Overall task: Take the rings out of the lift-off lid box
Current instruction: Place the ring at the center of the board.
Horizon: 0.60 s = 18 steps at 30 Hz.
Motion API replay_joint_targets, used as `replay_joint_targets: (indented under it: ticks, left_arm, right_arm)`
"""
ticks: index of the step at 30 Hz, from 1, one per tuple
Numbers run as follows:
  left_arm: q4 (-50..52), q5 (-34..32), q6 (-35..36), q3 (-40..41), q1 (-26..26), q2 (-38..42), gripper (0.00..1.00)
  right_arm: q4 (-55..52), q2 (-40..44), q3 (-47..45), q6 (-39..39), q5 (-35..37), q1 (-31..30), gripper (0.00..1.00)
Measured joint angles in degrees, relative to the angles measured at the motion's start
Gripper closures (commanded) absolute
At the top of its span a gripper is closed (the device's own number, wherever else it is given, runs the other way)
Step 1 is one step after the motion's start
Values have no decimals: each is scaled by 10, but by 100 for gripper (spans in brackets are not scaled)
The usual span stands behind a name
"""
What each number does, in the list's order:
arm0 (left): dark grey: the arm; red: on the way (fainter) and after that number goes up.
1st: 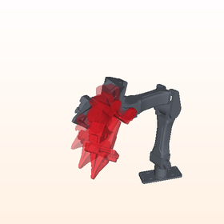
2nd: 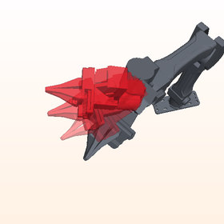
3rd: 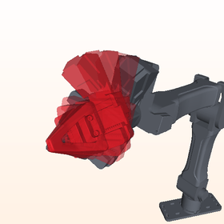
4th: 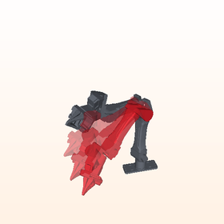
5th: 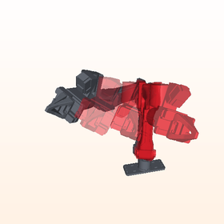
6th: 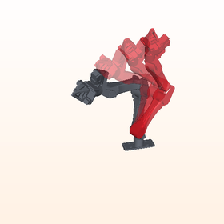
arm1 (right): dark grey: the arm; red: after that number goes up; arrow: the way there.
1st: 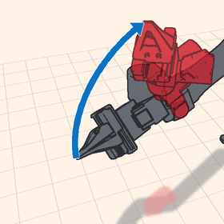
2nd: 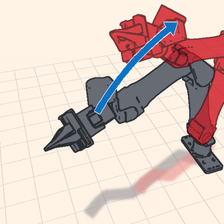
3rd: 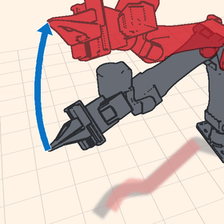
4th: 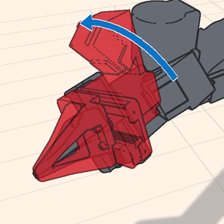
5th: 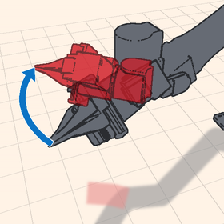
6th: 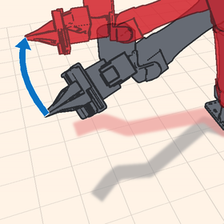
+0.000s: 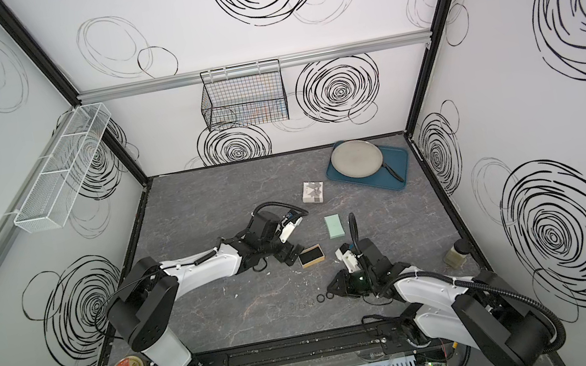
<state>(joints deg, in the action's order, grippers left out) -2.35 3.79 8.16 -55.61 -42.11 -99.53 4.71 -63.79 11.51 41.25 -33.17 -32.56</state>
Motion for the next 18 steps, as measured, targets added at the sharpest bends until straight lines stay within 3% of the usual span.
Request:
replay_joint_targets:
  ticks: [4,8,13,14,18]
  left_arm:
    - [1,-2,1,3,4,8,0]
    - [0,-3,3,9,9,16,0]
    - [-1,-5,2,18,14,16,0]
    - [-1,-5,2,20,14,16,0]
    - [-7,-4,0,24,14,14,0]
  right_arm:
    - [-31,0,21,-13,16,0,61]
    - [-64,0,55,-30,30,3,32]
    - [-68,-5,96,-44,31,13,11]
    - [-61,-12,101,-43,29,15,3]
    - [-27,-57,113,-39,14,16,0]
